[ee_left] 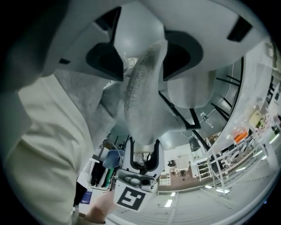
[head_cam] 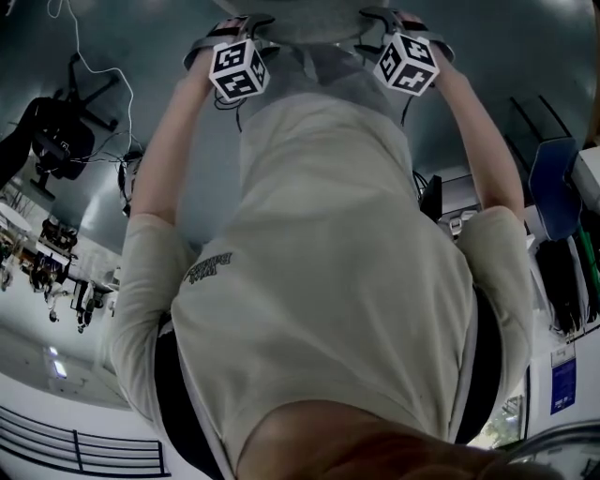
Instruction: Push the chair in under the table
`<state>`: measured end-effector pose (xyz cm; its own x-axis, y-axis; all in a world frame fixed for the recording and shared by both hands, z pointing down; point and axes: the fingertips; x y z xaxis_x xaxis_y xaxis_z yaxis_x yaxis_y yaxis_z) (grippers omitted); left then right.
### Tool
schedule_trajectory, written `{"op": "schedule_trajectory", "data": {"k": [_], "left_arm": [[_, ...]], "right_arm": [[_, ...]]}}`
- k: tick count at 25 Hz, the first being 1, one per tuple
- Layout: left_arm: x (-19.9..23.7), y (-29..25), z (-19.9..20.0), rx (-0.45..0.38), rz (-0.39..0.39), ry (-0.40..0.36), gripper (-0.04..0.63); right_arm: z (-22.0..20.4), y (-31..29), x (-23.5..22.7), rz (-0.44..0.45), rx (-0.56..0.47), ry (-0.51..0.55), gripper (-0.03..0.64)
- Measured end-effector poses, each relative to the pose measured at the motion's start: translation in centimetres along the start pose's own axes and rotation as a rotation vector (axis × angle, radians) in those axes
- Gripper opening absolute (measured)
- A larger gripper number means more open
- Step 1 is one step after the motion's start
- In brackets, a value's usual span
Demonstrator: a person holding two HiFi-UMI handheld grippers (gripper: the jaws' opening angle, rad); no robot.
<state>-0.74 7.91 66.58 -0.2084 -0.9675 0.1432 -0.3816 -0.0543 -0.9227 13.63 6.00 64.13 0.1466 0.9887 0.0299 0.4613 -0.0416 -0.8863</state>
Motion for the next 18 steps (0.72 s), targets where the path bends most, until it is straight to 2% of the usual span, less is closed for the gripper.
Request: {"op": "schedule_trajectory", "data": {"k": [7, 9, 12, 14, 18], "left_arm": [[0.4, -3.9, -1.4, 0.067, 0.018, -0.059, 0.261], [0.4, -4.6, -1.3, 0.079, 0.019, -0.08, 0.261], [1.0, -5.3, -1.6, 0.082, 0.017, -0.054, 0.235], [1.5, -5.7, -1.8, 0.092, 0.016, -0.037, 0.175], [1.5, -5.8, -1.3, 0.11, -0.022, -0.024, 0.175]], "right_arm": [[-1.6, -3.0, -0.2, 0.027, 0.039, 0.101, 0.316], [-1.9, -3.2, -0.6, 0.028, 0.045, 0.112, 0.275], [-1.7, -3.9, -1.2, 0.019, 0.058, 0.132, 0.225], [-1.7, -4.3, -1.3, 0.017, 0.074, 0.152, 0.219], [-2.2, -4.1, -1.4, 0.048, 0.095, 0.171, 0.192]]}}
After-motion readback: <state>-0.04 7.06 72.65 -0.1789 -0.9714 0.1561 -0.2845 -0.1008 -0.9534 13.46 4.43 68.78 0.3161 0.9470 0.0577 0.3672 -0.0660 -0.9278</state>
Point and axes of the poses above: the fingertips, and each gripper's own axes: y backward along the fingers, x to its left, z out of its top, and after that the axes turned 12 degrees about y, right-handed
